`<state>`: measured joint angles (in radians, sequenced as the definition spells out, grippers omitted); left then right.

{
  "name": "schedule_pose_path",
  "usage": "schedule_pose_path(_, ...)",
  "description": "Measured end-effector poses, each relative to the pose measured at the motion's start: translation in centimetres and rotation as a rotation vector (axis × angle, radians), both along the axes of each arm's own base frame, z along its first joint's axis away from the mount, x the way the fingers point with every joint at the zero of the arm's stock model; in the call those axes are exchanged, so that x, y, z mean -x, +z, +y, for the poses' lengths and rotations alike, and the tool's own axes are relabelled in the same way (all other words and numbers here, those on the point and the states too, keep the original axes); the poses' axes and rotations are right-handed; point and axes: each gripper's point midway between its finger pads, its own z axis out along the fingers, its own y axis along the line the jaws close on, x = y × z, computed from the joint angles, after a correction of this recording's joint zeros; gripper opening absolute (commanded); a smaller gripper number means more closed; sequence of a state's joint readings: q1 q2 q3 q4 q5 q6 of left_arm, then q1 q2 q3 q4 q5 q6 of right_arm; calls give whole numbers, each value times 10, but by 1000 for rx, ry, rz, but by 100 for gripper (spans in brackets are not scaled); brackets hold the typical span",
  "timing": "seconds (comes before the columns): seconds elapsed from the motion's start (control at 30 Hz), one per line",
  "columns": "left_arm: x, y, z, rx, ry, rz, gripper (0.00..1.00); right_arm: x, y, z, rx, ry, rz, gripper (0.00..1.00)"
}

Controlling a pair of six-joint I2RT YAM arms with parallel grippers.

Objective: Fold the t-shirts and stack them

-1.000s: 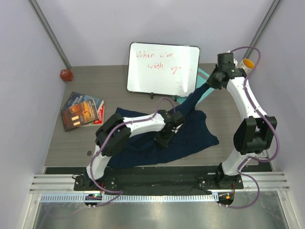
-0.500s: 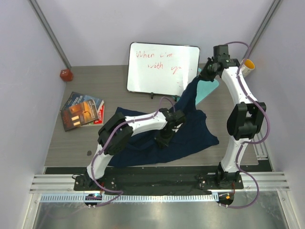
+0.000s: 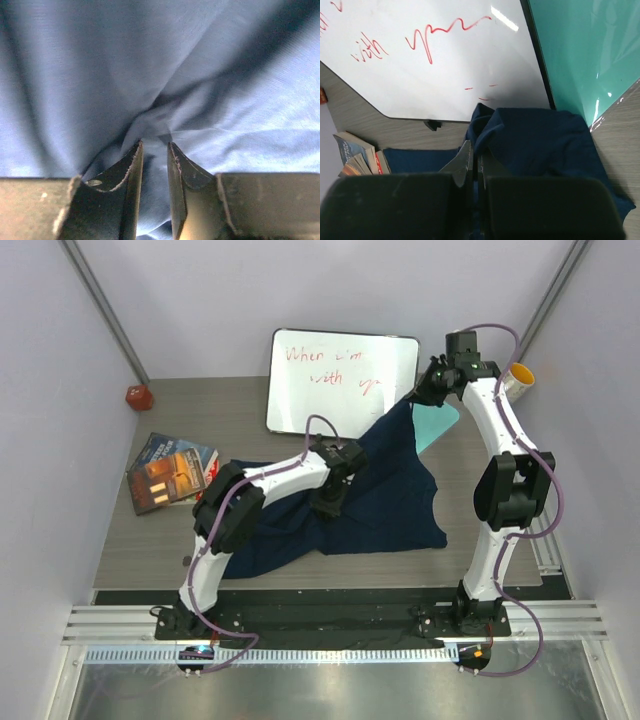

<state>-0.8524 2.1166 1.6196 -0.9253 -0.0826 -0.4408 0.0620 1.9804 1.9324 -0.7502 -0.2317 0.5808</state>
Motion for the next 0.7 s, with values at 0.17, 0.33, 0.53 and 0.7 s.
schedule_pose_path(0.17,-32,20,9,36,60,-52,28,7,-16,3,-2,11,42,1)
schedule_pose_path(0.33,-38,45,-21,151,7,-60,27,5,-15,8,-12,27,40,1)
schedule_pose_path(0.53,-33,64,-48,214,-72,-75,16,-9,-19,16,-26,48,36,1)
schedule_pose_path(0.7,-26,65,-61,240,-122,-53,0,-11,-36,18,-25,55,71,1)
